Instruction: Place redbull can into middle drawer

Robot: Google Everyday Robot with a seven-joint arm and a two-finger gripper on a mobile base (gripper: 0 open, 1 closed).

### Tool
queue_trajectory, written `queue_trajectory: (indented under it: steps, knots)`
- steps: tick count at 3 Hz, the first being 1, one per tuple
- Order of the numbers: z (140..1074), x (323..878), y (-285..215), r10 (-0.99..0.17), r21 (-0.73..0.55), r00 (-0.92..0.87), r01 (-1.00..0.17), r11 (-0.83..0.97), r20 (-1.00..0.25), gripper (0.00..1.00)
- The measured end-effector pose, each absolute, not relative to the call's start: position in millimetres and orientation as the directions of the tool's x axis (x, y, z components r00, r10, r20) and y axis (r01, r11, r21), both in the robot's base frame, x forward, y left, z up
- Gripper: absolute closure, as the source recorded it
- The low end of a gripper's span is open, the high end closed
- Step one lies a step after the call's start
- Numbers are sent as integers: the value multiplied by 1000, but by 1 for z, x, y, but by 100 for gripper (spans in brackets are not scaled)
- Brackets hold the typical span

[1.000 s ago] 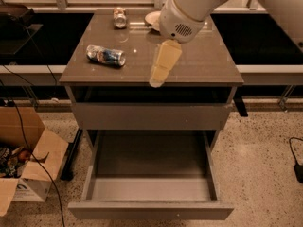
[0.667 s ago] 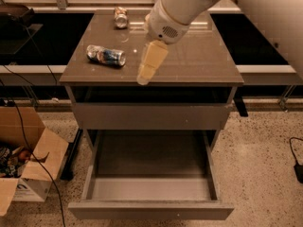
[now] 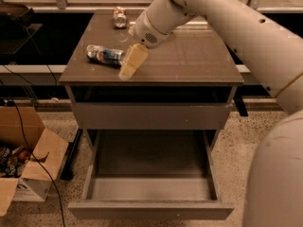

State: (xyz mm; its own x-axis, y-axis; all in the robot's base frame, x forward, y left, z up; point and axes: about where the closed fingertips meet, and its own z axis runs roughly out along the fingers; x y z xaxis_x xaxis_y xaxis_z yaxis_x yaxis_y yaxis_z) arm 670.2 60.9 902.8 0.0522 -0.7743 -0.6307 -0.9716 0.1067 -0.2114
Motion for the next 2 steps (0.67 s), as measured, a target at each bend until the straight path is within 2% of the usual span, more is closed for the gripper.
queue_trajectory:
  steps: [2]
  knots:
    - [858,737,106,-693,-128,4,-983,128,-721,0]
